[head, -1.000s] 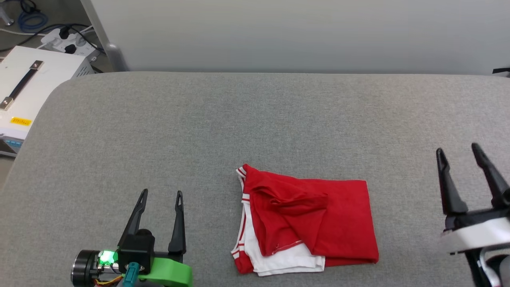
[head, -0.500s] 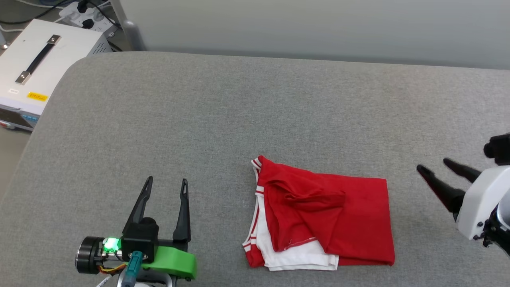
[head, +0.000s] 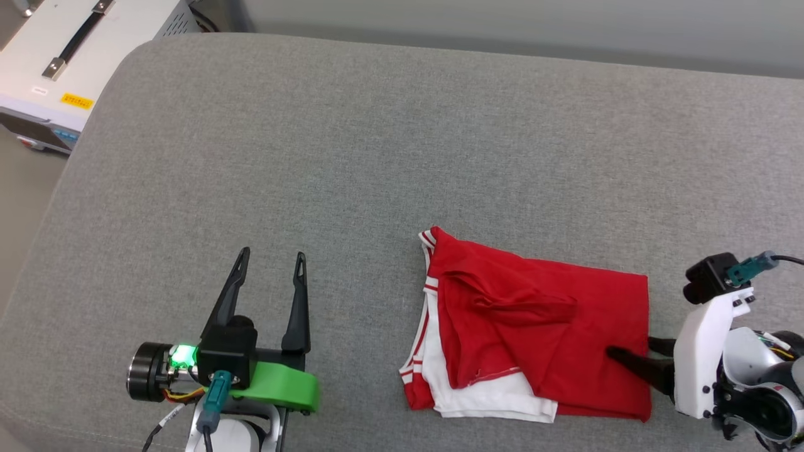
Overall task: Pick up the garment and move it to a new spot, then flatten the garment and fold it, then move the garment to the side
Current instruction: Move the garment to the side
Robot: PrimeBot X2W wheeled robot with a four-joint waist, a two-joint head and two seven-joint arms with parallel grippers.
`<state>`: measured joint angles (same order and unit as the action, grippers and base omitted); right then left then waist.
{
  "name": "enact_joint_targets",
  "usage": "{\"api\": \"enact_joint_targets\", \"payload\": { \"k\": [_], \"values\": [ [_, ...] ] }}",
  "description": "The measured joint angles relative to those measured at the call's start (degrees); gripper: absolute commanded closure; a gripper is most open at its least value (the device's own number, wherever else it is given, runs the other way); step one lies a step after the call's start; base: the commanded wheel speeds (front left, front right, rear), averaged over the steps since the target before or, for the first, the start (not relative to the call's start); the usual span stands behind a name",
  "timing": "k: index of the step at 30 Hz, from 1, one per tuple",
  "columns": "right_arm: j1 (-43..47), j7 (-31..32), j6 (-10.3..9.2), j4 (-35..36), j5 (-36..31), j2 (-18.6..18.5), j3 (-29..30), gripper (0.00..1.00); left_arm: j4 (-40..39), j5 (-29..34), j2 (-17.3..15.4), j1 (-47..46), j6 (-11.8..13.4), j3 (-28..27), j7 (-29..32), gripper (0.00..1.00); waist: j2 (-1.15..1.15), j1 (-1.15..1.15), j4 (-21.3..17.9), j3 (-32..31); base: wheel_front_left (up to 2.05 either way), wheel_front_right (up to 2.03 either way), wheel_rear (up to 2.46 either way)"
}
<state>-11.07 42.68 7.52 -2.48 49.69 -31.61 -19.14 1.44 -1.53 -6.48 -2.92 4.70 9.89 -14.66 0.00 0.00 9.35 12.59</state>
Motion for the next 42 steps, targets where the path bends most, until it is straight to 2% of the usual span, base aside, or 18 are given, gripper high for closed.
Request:
{"api": "enact_joint_targets", "payload": {
  "k": [4, 11, 12, 13, 21, 25, 33, 42],
  "values": [
    [-1.37, -0.55, 0.01, -2.37, 1.85, 1.05, -2.44, 0.00, 0.10, 0.01, 0.26, -0.88, -0.01, 0.23, 0.00, 0.00, 0.00, 0.00, 0.89, 1.53, 0.00, 0.00, 0.00],
    [-2.20, -4.36, 0.01, -4.32, 2.14, -0.49, -6.19, 0.00, 0.51, 0.04, 0.54, -1.39, 0.00, 0.30, 0.00, 0.00, 0.00, 0.00, 2.15, 2.72, 0.00, 0.00, 0.00],
    [-2.26, -5.22, 0.01, -4.44, 2.21, -0.86, -6.79, 0.64, 0.57, 0.04, 0.54, -1.39, 0.00, 0.26, 0.00, 0.00, 0.00, 0.00, 2.16, 2.63, 0.00, 0.00, 0.00],
    [-2.31, -5.97, 0.01, -4.46, 2.50, -1.02, -7.11, 1.00, 0.63, 0.04, 0.55, -1.38, 0.01, 0.23, 0.00, 0.00, 0.00, 0.00, 2.12, 2.52, 0.00, 0.00, 0.00],
    [-4.32, -12.63, 0.01, -2.56, 3.21, -2.77, -10.26, 1.00, 0.89, 0.05, 0.65, -1.31, 0.02, 0.23, 0.00, 0.00, 0.00, 0.00, 0.89, 0.87, 0.00, 0.00, 0.00],
    [-8.04, -15.02, 0.01, 2.16, 1.10, -6.48, -11.47, 1.00, 0.80, 0.04, 0.71, -0.54, 0.10, -0.19, 0.00, 0.00, 0.00, 0.00, -1.07, -0.54, 0.00, 0.00, 0.00],
    [-12.24, -15.81, 0.01, 5.91, -3.92, -13.12, -12.51, 1.00, 0.10, -0.01, 0.78, 0.70, 0.43, -1.08, 0.00, 0.00, 0.00, 0.00, -6.40, -1.33, 0.00, 0.00, 0.00],
    [-14.34, -18.64, 0.01, 4.03, -5.20, -14.25, -8.25, 1.00, -1.41, 0.20, 0.43, 0.37, 0.58, -1.79, 0.00, 0.00, 0.00, 0.00, -13.84, -0.29, 0.00, 0.00, 0.00]
  ]
}}
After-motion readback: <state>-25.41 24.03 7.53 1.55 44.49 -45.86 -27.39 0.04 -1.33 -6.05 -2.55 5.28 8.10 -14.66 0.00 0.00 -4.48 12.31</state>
